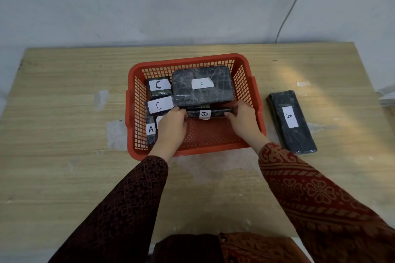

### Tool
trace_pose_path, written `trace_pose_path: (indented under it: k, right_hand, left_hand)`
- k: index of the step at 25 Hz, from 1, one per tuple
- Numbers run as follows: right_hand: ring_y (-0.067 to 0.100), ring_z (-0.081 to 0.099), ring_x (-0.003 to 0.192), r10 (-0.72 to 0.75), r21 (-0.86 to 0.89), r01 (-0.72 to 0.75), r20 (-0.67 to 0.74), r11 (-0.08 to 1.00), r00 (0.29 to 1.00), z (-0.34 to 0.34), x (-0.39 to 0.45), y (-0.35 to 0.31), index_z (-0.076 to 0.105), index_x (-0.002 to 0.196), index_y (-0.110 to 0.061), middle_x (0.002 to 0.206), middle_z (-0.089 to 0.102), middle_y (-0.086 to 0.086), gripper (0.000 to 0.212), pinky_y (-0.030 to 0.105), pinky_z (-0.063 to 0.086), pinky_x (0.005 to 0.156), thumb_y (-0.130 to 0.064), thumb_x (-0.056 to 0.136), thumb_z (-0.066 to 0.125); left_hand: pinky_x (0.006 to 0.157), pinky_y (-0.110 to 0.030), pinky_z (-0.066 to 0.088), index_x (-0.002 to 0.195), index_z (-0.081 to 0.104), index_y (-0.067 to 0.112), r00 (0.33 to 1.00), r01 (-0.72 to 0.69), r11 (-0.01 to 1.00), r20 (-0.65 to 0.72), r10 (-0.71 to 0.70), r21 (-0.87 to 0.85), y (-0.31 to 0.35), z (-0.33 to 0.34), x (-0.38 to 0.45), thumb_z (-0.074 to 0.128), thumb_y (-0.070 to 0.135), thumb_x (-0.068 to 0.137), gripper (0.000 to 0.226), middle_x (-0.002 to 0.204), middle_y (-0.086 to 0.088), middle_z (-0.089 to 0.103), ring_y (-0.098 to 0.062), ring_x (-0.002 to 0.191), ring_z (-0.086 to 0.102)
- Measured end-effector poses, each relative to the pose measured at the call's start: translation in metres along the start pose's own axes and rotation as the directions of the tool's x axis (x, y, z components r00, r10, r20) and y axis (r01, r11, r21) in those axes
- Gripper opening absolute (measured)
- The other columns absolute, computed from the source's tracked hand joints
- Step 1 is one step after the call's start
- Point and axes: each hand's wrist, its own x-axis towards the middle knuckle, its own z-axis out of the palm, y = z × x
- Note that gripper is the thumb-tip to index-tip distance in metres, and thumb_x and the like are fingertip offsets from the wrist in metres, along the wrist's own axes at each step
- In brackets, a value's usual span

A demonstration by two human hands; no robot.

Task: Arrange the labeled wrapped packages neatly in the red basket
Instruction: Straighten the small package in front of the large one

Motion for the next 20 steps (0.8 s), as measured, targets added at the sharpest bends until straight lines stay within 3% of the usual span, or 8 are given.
trace_pose_path:
  k: [4, 9, 13, 16, 18, 20]
  right_hand:
    - [0.035, 0.060, 0.100, -0.014, -0.091, 0.011, -0.030, 0.996, 0.999, 0.012, 0.006, 0.002, 0.060, 0.104, 0.003, 0.107, 0.065, 0.023, 0.023, 0.034, 0.045, 0.087, -0.010, 0.085, 0.062]
    - [0.037, 0.060, 0.102, -0.001, -0.127, 0.000, -0.007, 0.992, 1.000, 0.004, 0.004, -0.007, 0.055, 0.110, 0.002, 0.110, 0.063, 0.023, 0.026, 0.039, 0.048, 0.087, -0.009, 0.086, 0.061]
    - [0.025, 0.061, 0.086, -0.252, -0.019, 0.252, 0.006, 0.968, 0.968, -0.039, -0.026, -0.010, 0.059, 0.107, -0.006, 0.099, 0.065, 0.012, 0.020, 0.036, 0.052, 0.077, -0.012, 0.088, 0.059]
    - [0.010, 0.054, 0.072, -0.349, 0.061, 0.355, -0.094, 0.933, 0.933, -0.078, -0.053, 0.018, 0.063, 0.101, -0.010, 0.089, 0.060, -0.001, 0.013, 0.018, 0.044, 0.065, -0.011, 0.089, 0.058]
    - [0.015, 0.056, 0.079, -0.261, 0.051, 0.273, -0.169, 0.961, 0.950, -0.091, -0.062, 0.053, 0.063, 0.101, -0.009, 0.092, 0.061, 0.003, 0.013, 0.023, 0.045, 0.070, -0.009, 0.089, 0.058]
    - [0.028, 0.056, 0.095, -0.096, -0.002, 0.098, -0.212, 0.995, 0.973, -0.094, -0.066, 0.092, 0.062, 0.105, -0.008, 0.104, 0.059, 0.012, 0.018, 0.032, 0.044, 0.080, -0.012, 0.087, 0.060]
  left_hand:
    - [0.066, -0.044, 0.050, 0.089, 0.065, 0.000, 1.000, 0.000, 0.999, -0.007, 0.000, 0.036, -0.002, 0.005, 0.005, 0.053, 0.000, 0.084, 0.013, 0.094, -0.016, 0.064, -0.038, 0.083, 0.062]
    - [0.069, -0.040, 0.051, 0.107, 0.064, 0.004, 0.999, -0.035, 0.999, -0.010, 0.035, -0.002, 0.001, 0.000, -0.004, 0.055, 0.009, 0.088, 0.022, 0.105, -0.014, 0.064, -0.033, 0.092, 0.062]
    - [0.073, -0.035, 0.050, 0.117, 0.063, 0.011, 0.998, -0.049, 0.995, -0.047, 0.045, -0.087, 0.023, -0.013, -0.029, 0.054, 0.023, 0.092, 0.029, 0.113, -0.008, 0.063, -0.026, 0.099, 0.061]
    - [0.078, -0.037, 0.052, 0.119, 0.061, 0.010, 0.983, -0.174, 0.981, -0.080, 0.167, -0.082, 0.059, -0.002, -0.055, 0.050, 0.030, 0.094, 0.034, 0.112, -0.008, 0.064, -0.026, 0.099, 0.061]
    - [0.086, -0.040, 0.050, 0.121, 0.060, 0.009, 0.964, -0.259, 0.965, -0.068, 0.257, -0.023, 0.086, 0.019, -0.072, 0.046, 0.032, 0.094, 0.038, 0.112, -0.010, 0.065, -0.027, 0.100, 0.061]
    - [0.094, -0.043, 0.046, 0.124, 0.058, 0.007, 0.961, -0.270, 0.962, -0.049, 0.272, 0.045, 0.102, 0.040, -0.082, 0.042, 0.032, 0.093, 0.042, 0.113, -0.010, 0.065, -0.028, 0.103, 0.060]
